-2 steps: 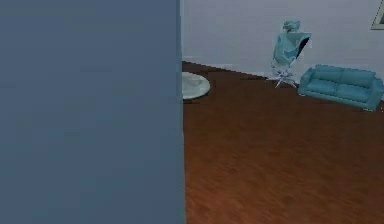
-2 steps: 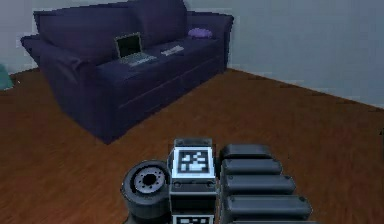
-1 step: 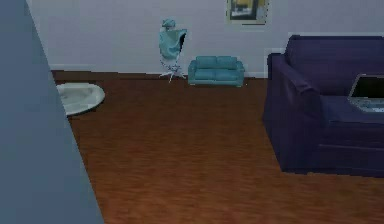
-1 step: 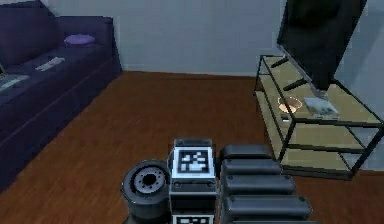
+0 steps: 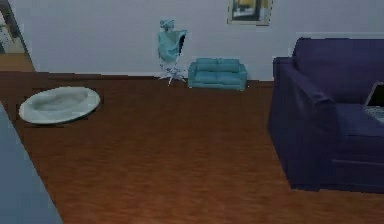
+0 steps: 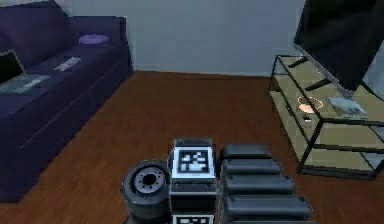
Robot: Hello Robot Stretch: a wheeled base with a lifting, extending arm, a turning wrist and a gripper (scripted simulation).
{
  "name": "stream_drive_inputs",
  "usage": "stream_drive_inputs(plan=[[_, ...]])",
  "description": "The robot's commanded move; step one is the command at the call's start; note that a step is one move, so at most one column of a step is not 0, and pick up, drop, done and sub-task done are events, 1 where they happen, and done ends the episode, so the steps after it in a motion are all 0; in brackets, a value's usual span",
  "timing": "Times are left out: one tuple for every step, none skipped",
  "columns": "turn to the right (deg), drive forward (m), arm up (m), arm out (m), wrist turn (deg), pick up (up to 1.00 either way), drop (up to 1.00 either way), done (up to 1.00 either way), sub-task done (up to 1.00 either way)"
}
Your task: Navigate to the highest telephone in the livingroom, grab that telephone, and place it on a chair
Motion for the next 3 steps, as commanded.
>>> stream_drive_inputs(plan=[[0.0,0.65,0.0,0.0,0.0,0.0,0.0,0.0,0.0],[-21.0,0.0,0.0,0.0,0.0,0.0,0.0,0.0,0.0],[0.0,1.0,0.0,0.0,0.0,0.0,0.0,0.0,0.0]])
